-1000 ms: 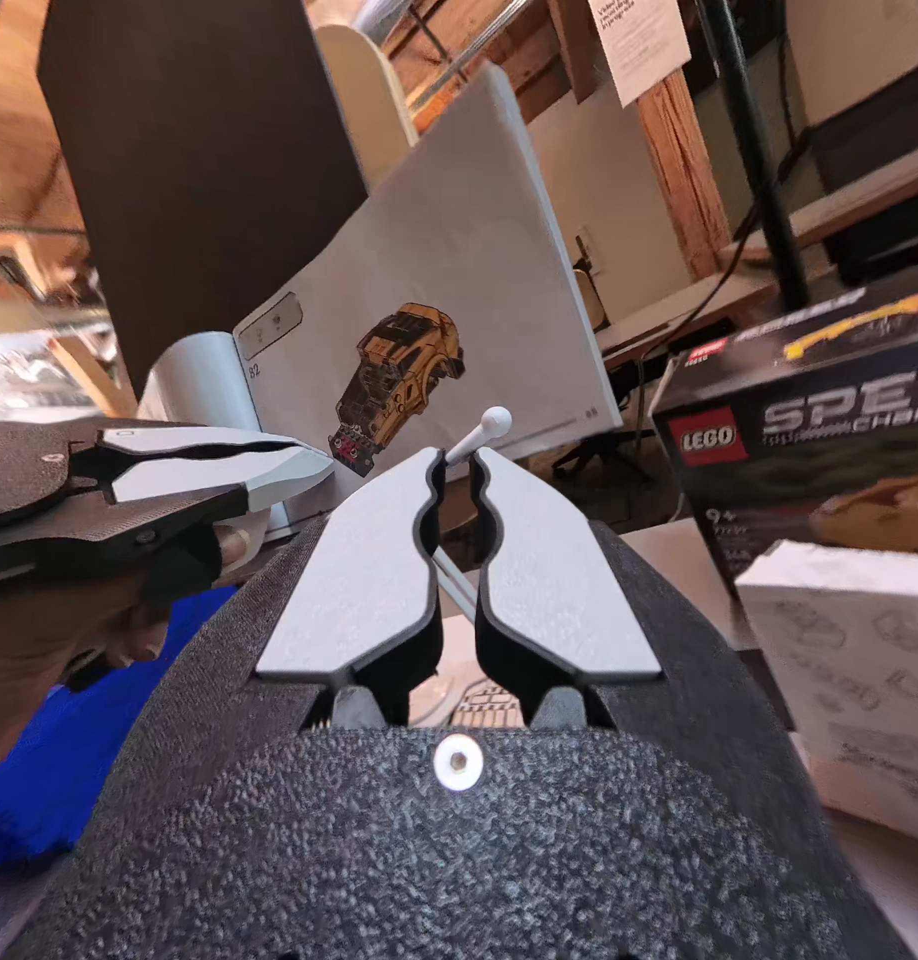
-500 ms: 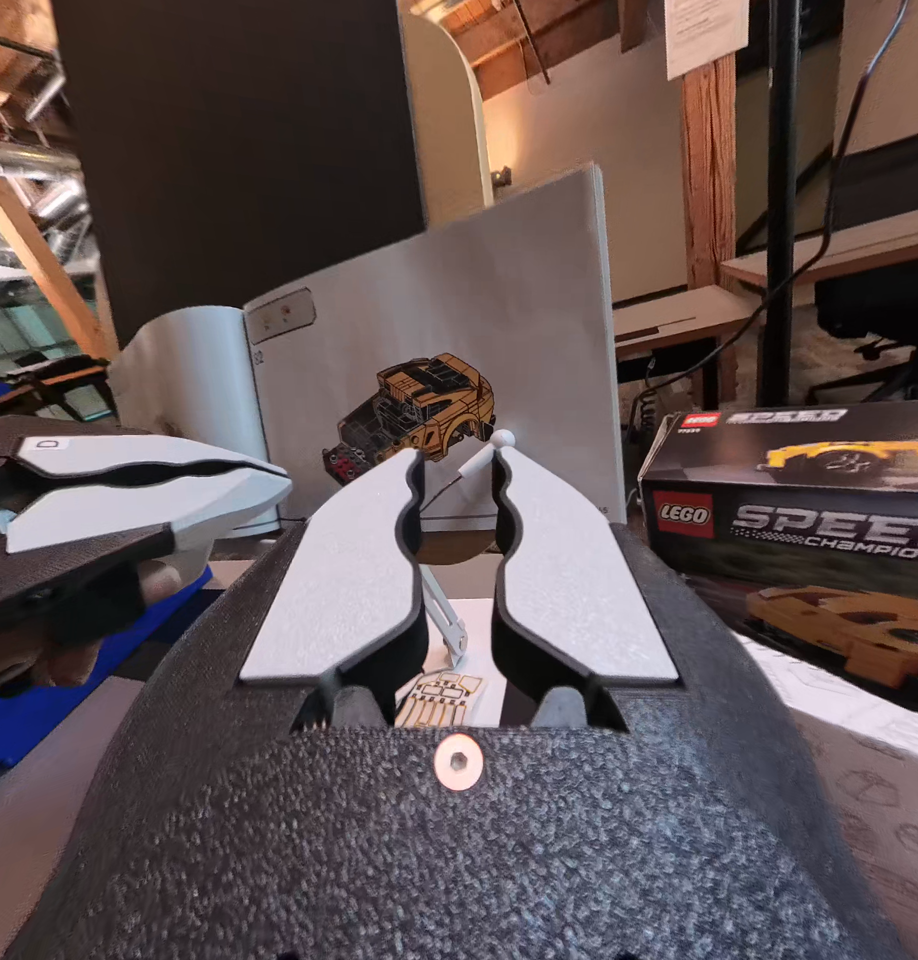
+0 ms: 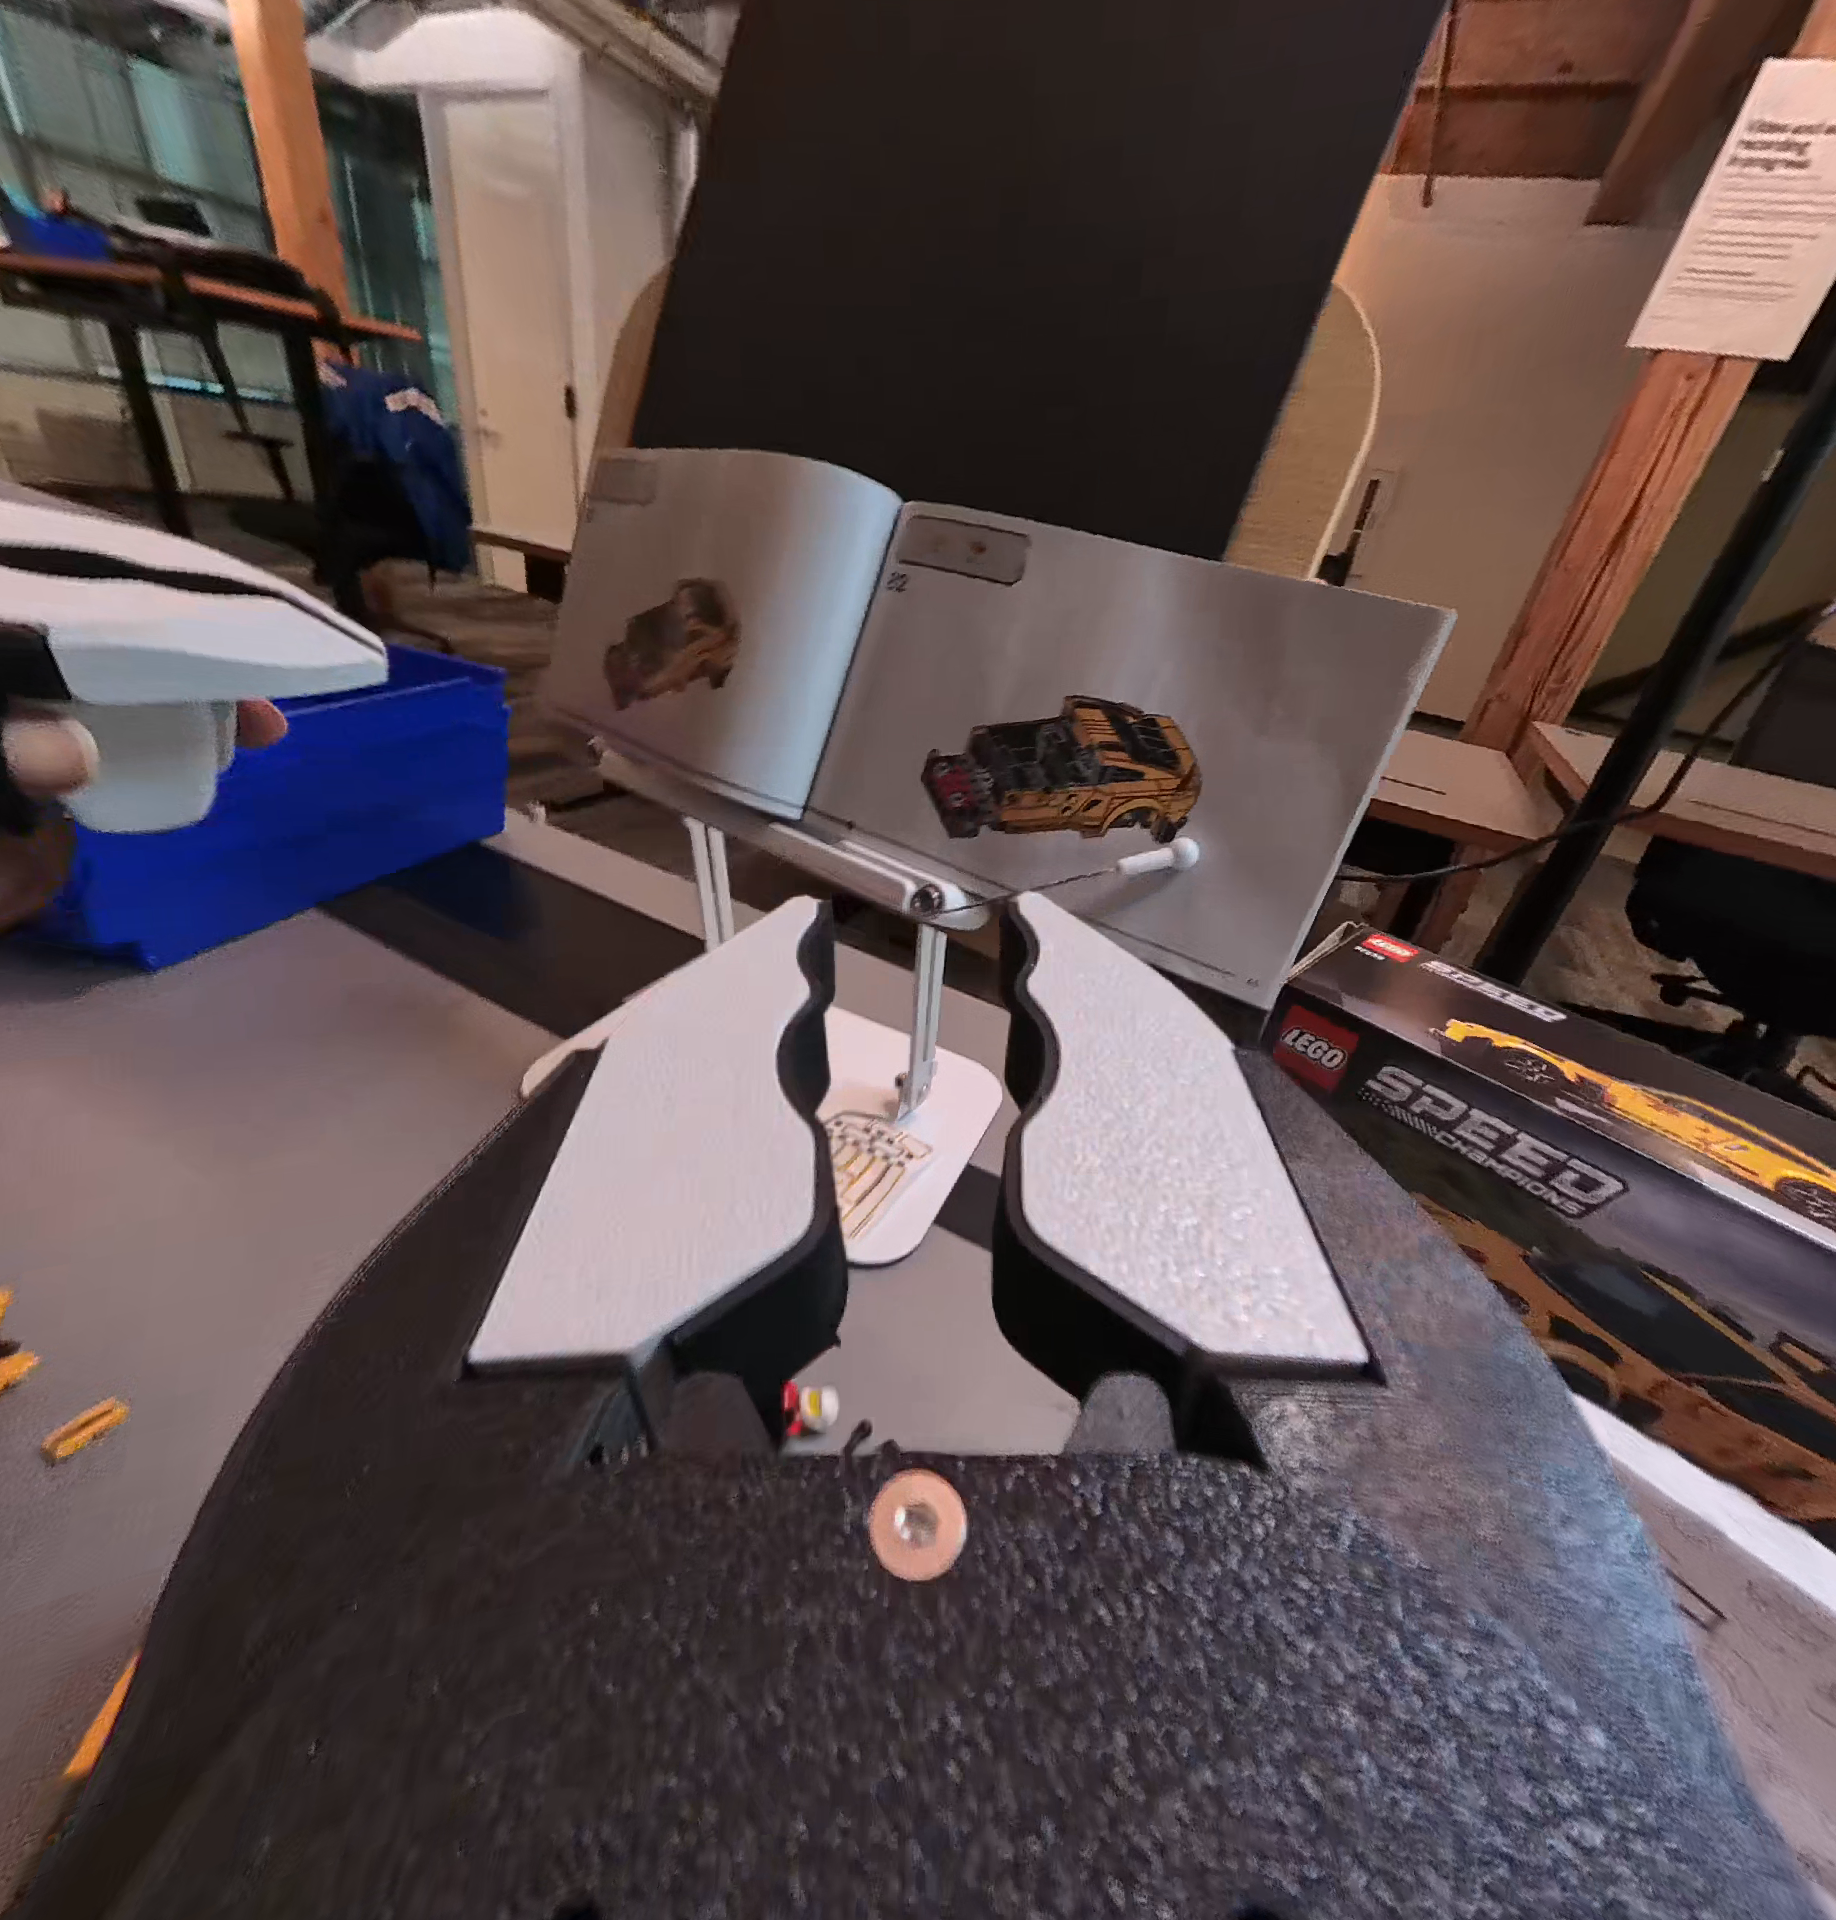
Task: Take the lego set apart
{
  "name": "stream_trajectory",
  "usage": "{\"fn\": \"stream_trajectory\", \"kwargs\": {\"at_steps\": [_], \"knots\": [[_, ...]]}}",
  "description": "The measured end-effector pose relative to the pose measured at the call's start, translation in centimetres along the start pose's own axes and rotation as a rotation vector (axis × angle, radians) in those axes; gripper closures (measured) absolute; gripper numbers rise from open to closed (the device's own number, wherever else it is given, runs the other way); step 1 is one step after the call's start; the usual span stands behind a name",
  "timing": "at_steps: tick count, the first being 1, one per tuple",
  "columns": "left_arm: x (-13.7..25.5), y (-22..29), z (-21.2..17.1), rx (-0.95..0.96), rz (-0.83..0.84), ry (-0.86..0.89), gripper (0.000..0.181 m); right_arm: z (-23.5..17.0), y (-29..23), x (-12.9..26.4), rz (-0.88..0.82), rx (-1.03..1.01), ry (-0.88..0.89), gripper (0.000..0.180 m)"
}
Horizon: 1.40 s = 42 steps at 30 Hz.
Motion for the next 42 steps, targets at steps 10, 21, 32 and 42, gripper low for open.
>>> {"fn": "stream_trajectory", "kwargs": {"at_steps": [10, 21, 32, 42], "knots": [[7.3, 3.0, -1.4, 0.090, 0.019, 0.042, 0.160, -0.7, -3.4, 4.0, 0.093, -0.058, -0.001, 0.154], [7.0, 4.1, -9.8, 0.093, 0.088, -0.046, 0.154, -3.6, -3.2, 4.1, 0.088, -0.043, -0.035, 0.151], [6.9, 2.8, -11.0, 0.102, 0.090, -0.043, 0.153, -5.6, -4.2, 3.1, 0.107, -0.021, -0.078, 0.149], [6.9, 2.0, -11.4, 0.156, 0.075, -0.031, 0.154, -7.9, -4.0, 2.2, 0.116, -0.034, -0.128, 0.149]]}}
Point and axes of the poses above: each gripper's, where its closed fingertips meet, x back along the fingers, z out of its top, y = z × x across the jaws, the point moved 10 cm from there along x, back along the fingers, and after that the axes turned 3 degrees about x, right-handed, at the moved point
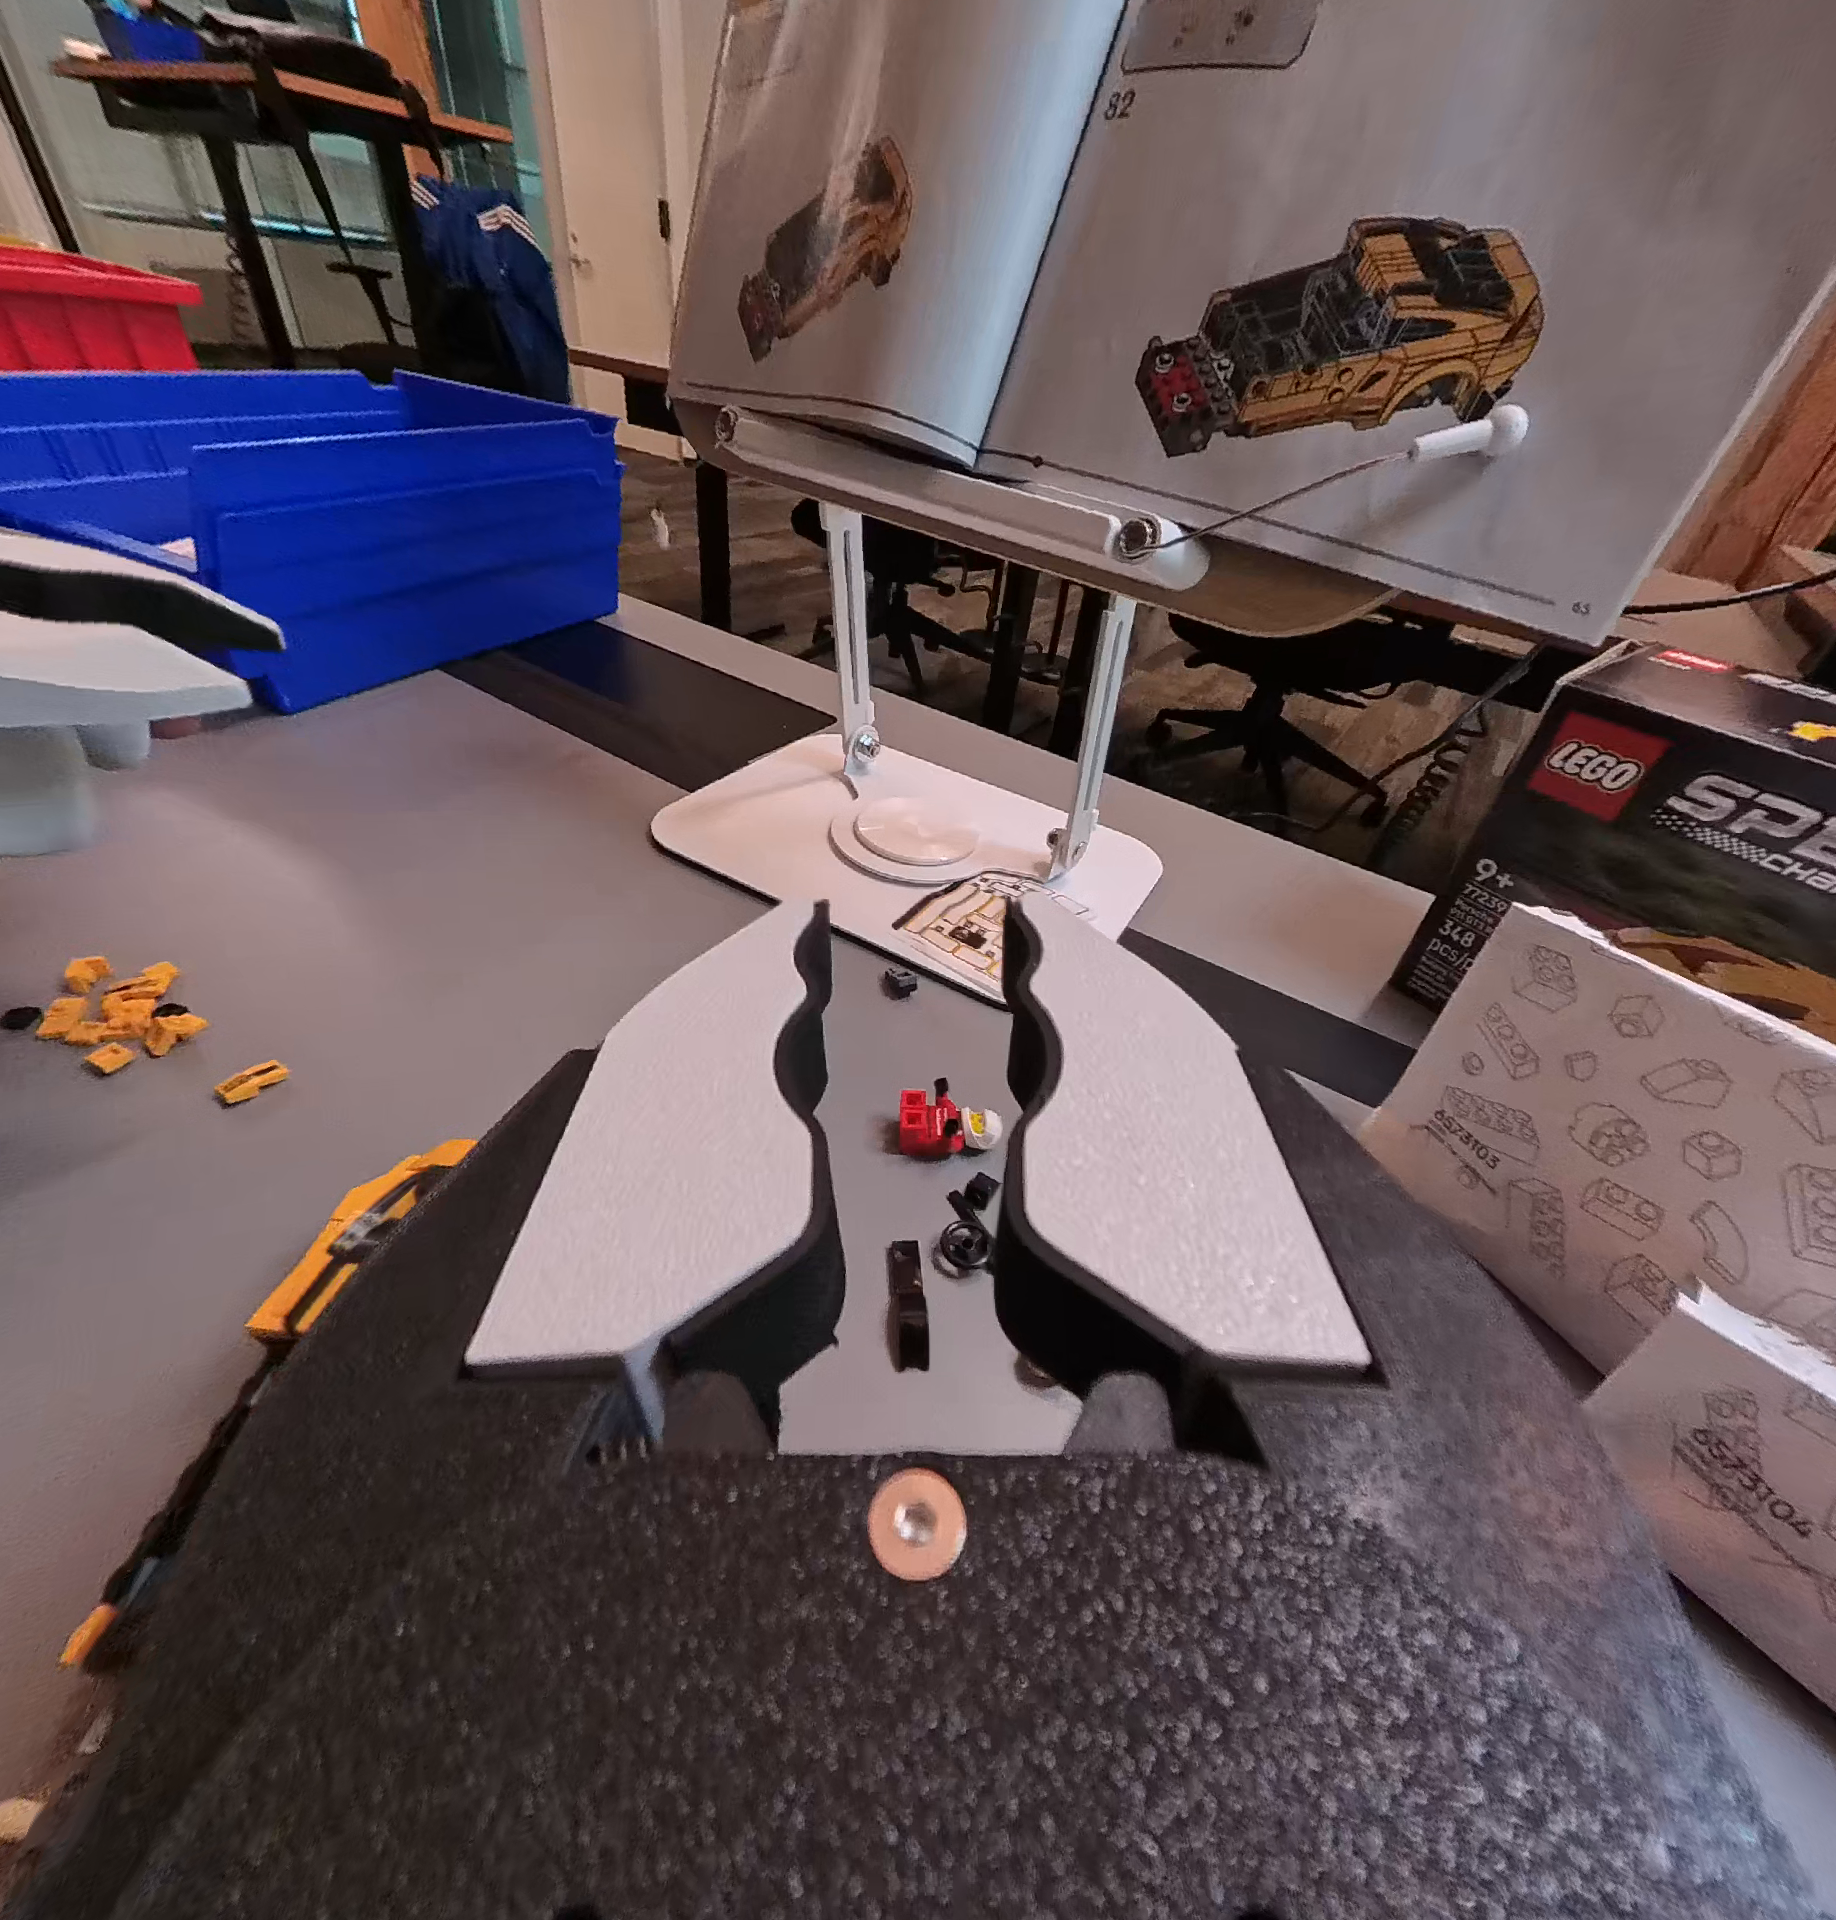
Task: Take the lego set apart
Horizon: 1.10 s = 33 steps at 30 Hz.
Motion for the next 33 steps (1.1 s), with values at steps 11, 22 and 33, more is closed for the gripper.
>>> {"fn": "stream_trajectory", "kwargs": {"at_steps": [11, 22, 33], "knots": [[0.1, -0.3, -0.1, 0.017, 0.002, 0.011, 0.153, -0.8, 0.6, -0.2, 0.019, -0.058, -0.005, 0.149], [-0.3, 0.1, -0.6, -0.006, -0.014, -0.021, 0.154, -0.4, 1.4, 0.2, 0.010, -0.056, -0.026, 0.151], [0.3, 0.4, 0.0, -0.017, 0.003, 0.011, 0.163, -0.1, 0.8, 0.1, 0.080, -0.040, -0.042, 0.152]]}}
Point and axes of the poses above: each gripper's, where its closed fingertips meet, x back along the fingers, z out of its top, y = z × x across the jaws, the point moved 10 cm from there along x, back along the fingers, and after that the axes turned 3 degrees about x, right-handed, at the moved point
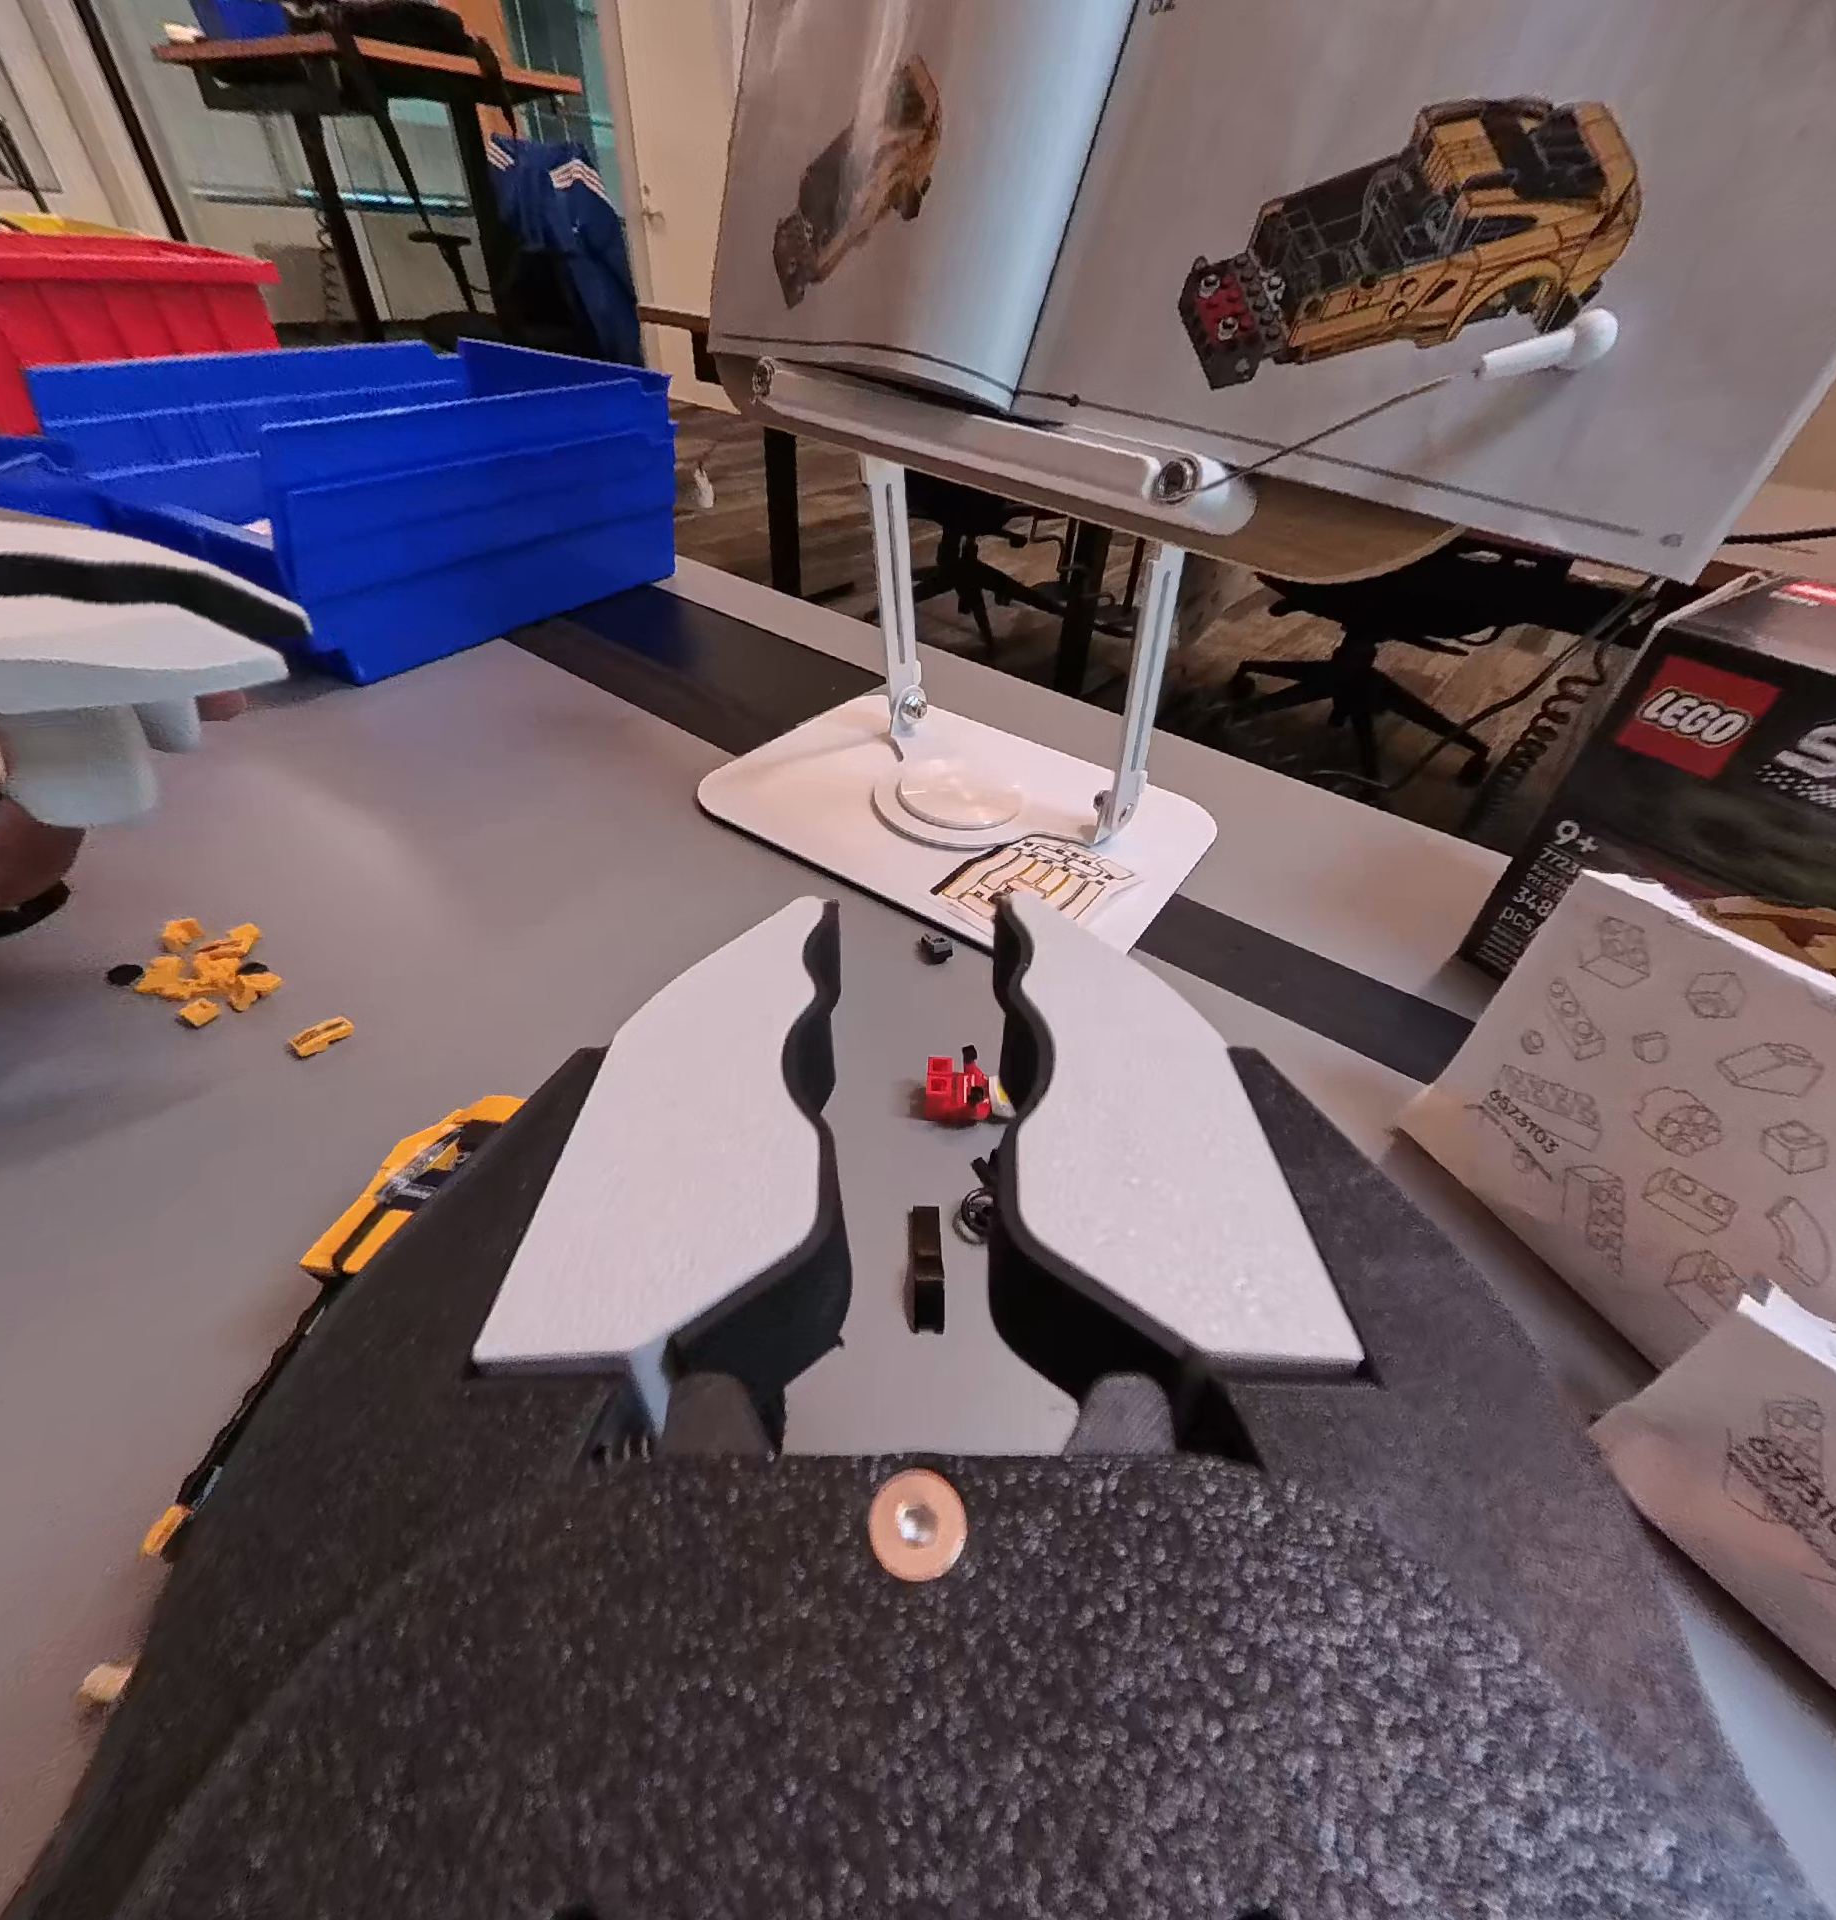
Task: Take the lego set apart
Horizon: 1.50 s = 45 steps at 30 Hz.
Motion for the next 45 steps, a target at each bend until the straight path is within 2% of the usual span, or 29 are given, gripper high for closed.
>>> {"fn": "stream_trajectory", "kwargs": {"at_steps": [39, 42, 45], "knots": [[0.0, -0.3, 0.0, -0.024, 0.015, 0.011, 0.165, -1.5, -0.9, -0.9, -0.011, 0.002, -0.035, 0.151], [-0.2, -0.3, -0.2, -0.027, 0.024, 0.005, 0.165, -0.5, -1.7, -1.8, -0.054, 0.057, -0.018, 0.142], [-0.3, -0.3, -0.4, -0.006, 0.017, 0.001, 0.165, 3.2, -2.9, -4.6, -0.127, 0.232, 0.038, 0.123]]}}
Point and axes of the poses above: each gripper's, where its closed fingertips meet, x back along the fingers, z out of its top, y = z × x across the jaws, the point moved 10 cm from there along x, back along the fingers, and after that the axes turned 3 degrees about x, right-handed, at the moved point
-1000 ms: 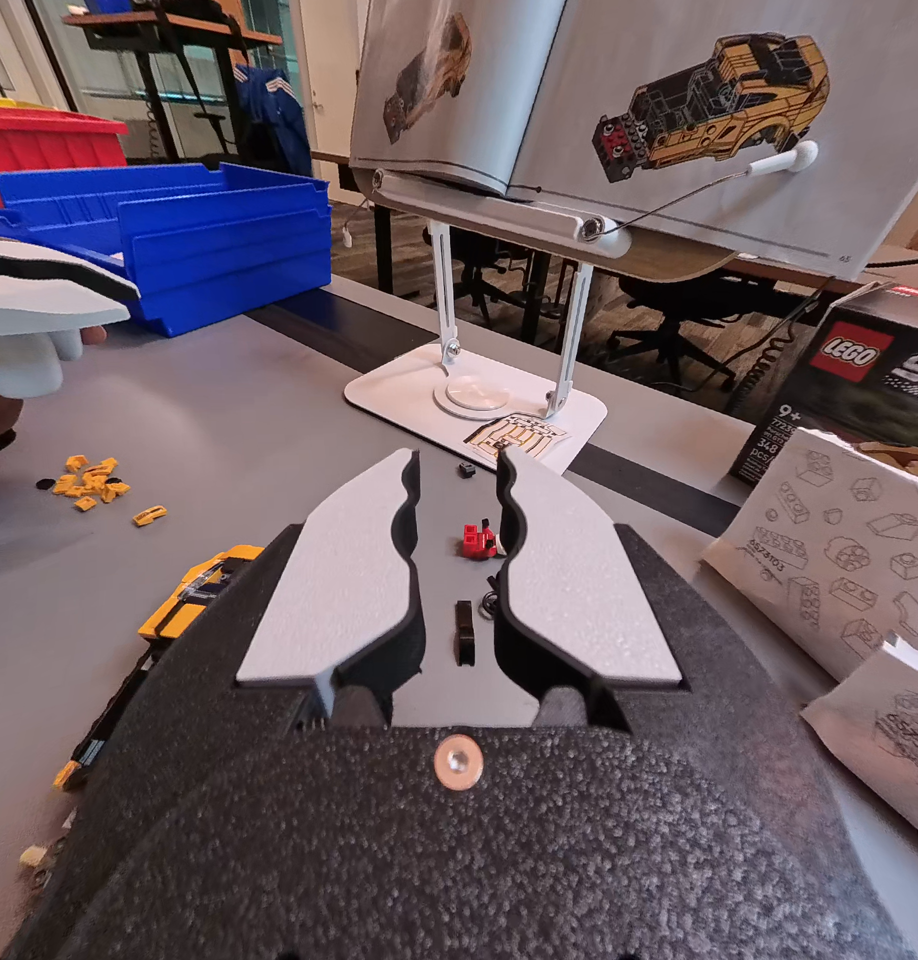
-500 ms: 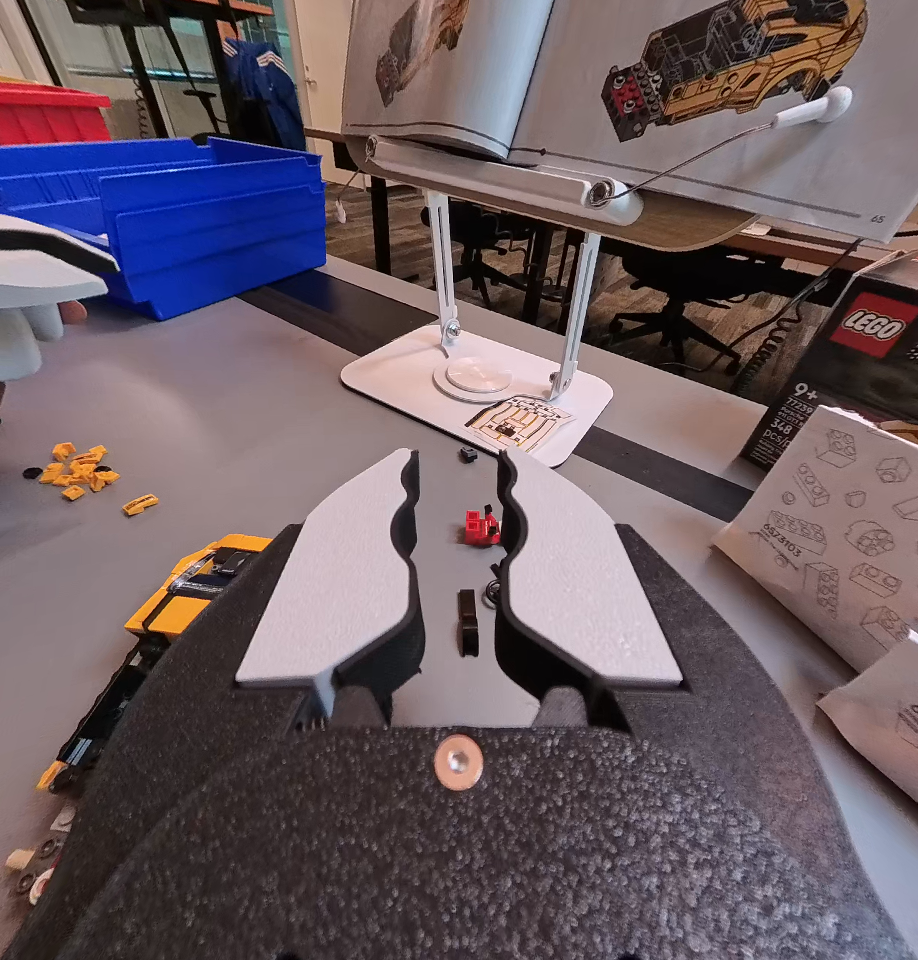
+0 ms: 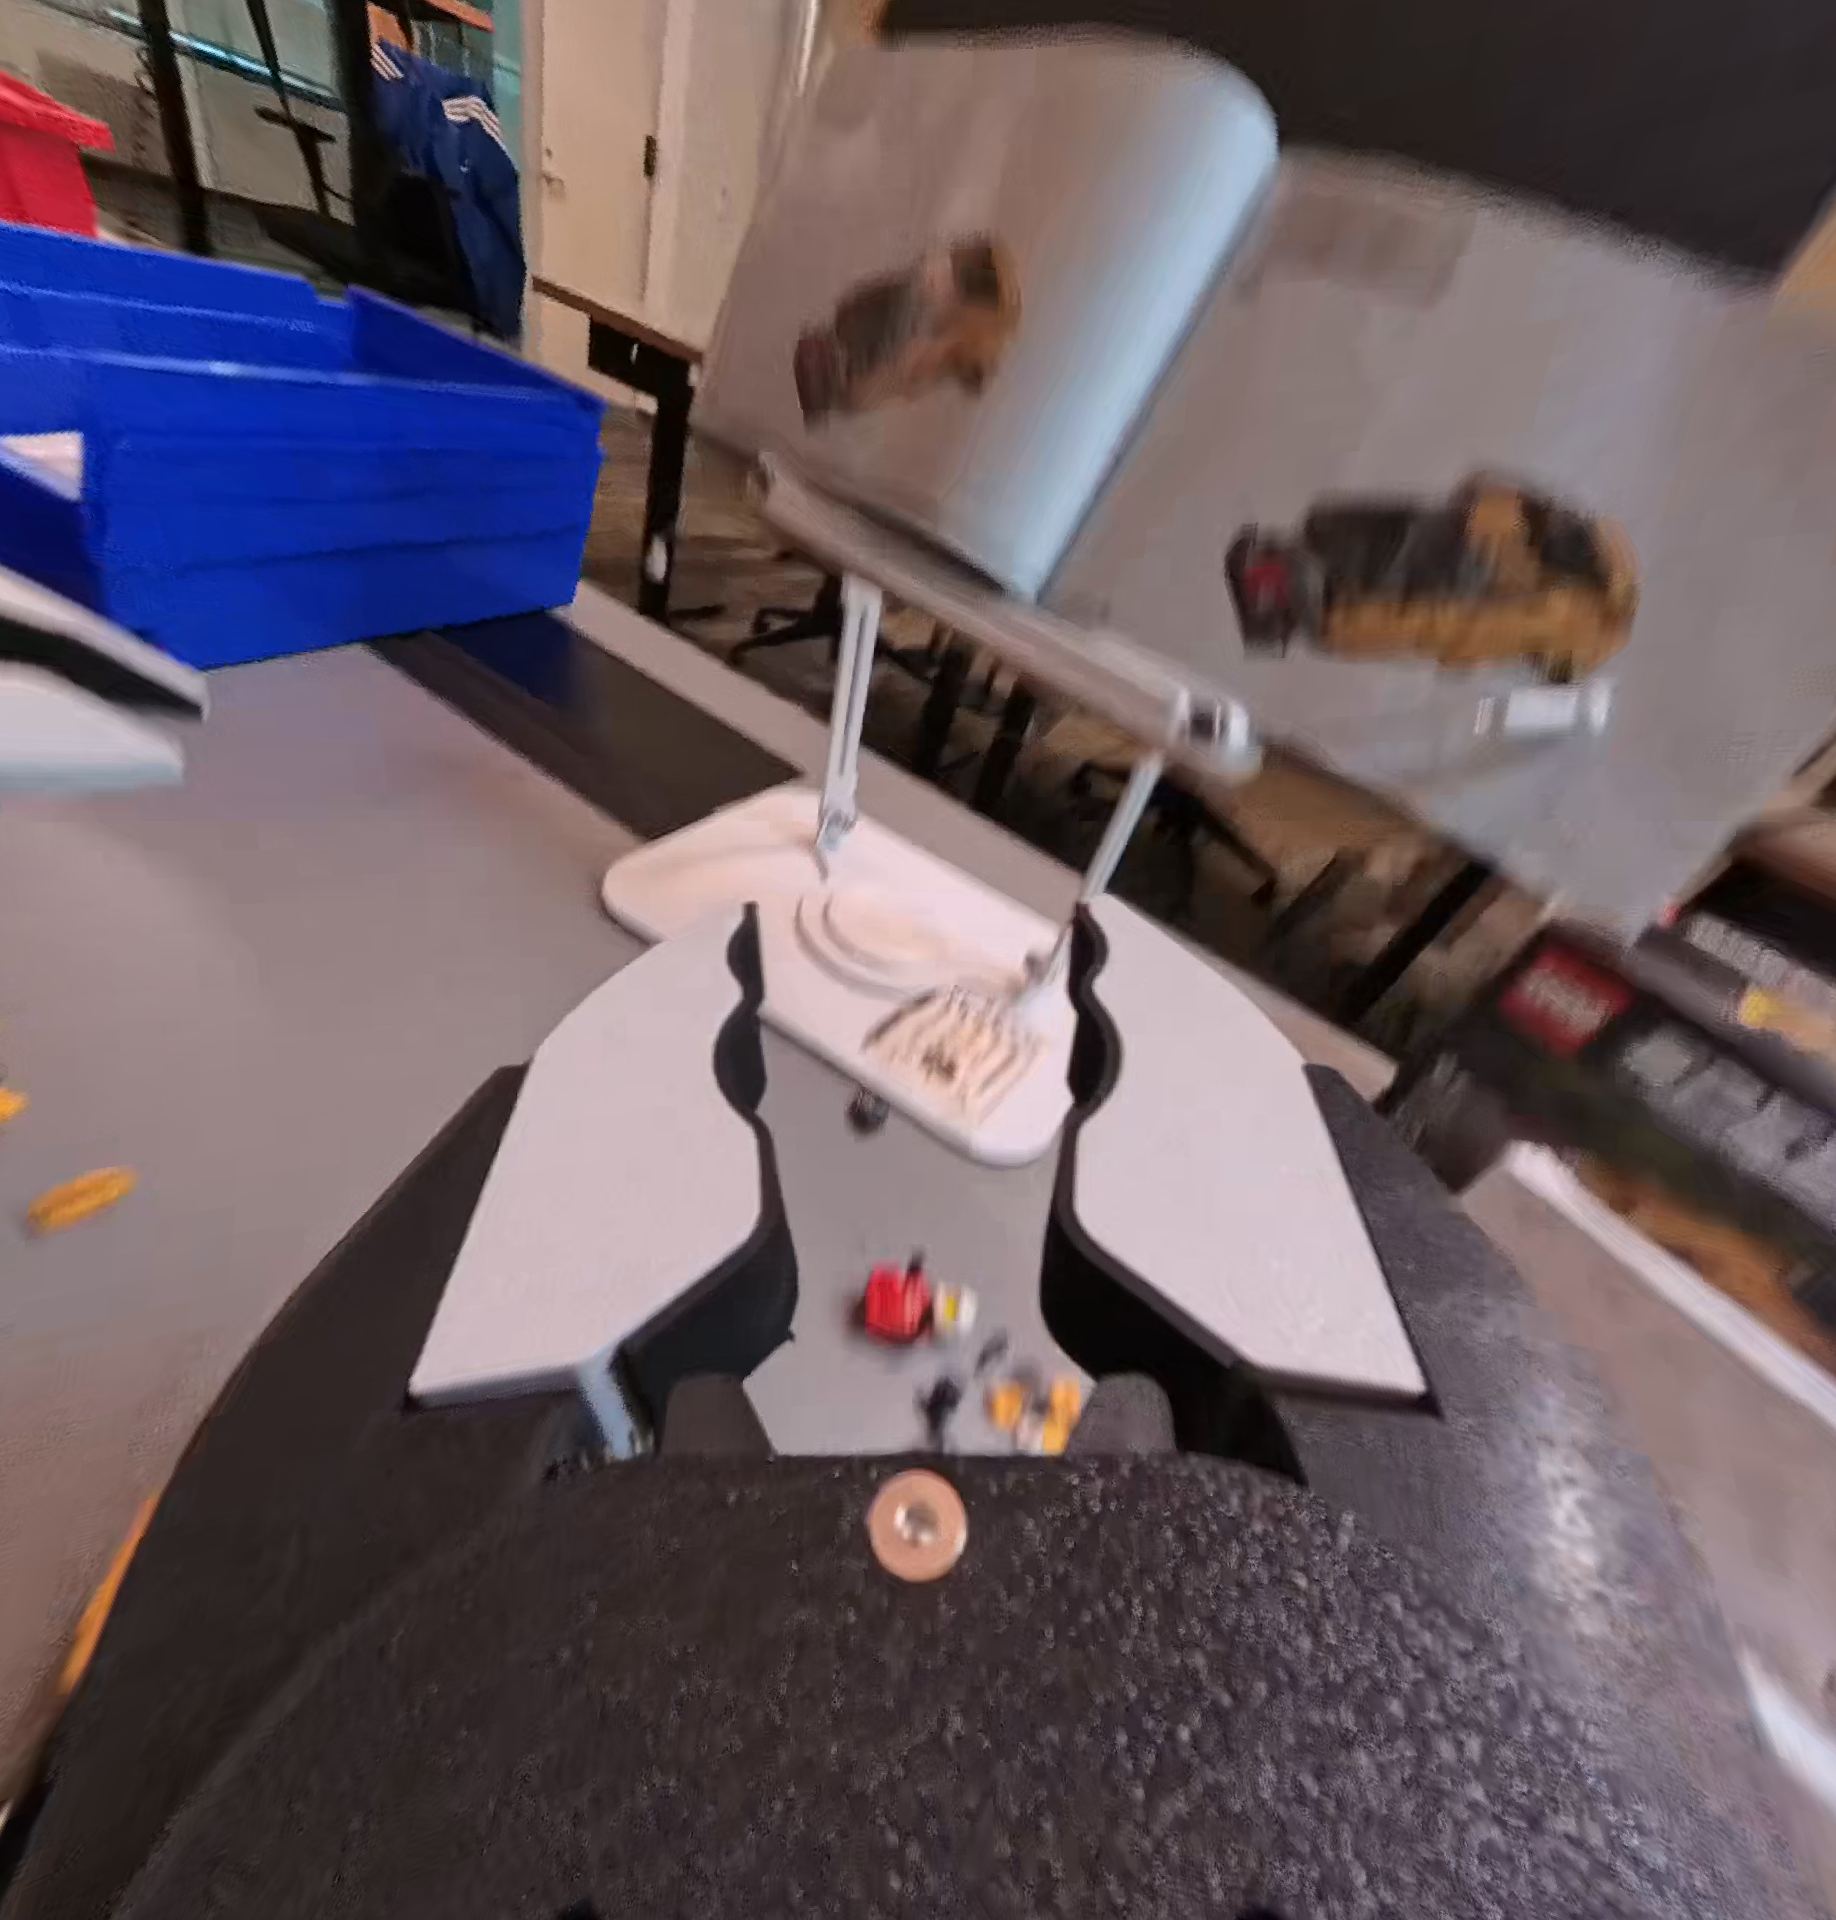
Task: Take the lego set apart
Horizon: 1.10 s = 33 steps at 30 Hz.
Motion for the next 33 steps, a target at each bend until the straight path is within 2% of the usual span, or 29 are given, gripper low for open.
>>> {"fn": "stream_trajectory", "kwargs": {"at_steps": [4, 8, 10, 12, 16, 18, 25, 29, 33], "knots": [[0.2, 0.0, -0.1, -0.011, 0.007, -0.002, 0.166, 5.6, 0.3, -6.4, -0.087, 0.129, 0.057, 0.098], [0.0, 0.0, -0.4, -0.016, 0.004, -0.021, 0.167, 8.9, 1.1, -13.9, -0.202, 0.193, 0.009, 0.078], [0.1, 0.0, -0.3, -0.020, 0.000, -0.018, 0.167, 9.6, 1.4, -16.9, -0.265, 0.278, -0.038, 0.077], [0.2, 0.0, -0.2, -0.028, 0.006, -0.012, 0.167, 9.6, 1.8, -18.6, -0.324, 0.361, -0.069, 0.084], [0.5, -0.3, 0.2, -0.016, 0.007, 0.013, 0.167, 9.3, 2.7, -18.2, -0.338, 0.345, -0.032, 0.120], [0.3, -0.3, 0.2, -0.002, -0.002, 0.015, 0.167, 9.3, 3.1, -17.5, -0.325, 0.314, -0.015, 0.129], [-0.6, -0.1, 0.9, -0.027, 0.001, 0.019, 0.167, 8.5, 5.7, -15.0, -0.284, 0.171, 0.045, 0.140], [-3.5, -1.1, 3.9, 0.007, -0.018, -0.005, 0.165, 7.4, 6.8, -14.0, -0.268, 0.145, 0.037, 0.151], [-7.9, -2.8, 8.8, 0.079, -0.060, 0.005, 0.160, 6.4, 8.1, -13.2, -0.262, 0.105, 0.028, 0.156]]}}
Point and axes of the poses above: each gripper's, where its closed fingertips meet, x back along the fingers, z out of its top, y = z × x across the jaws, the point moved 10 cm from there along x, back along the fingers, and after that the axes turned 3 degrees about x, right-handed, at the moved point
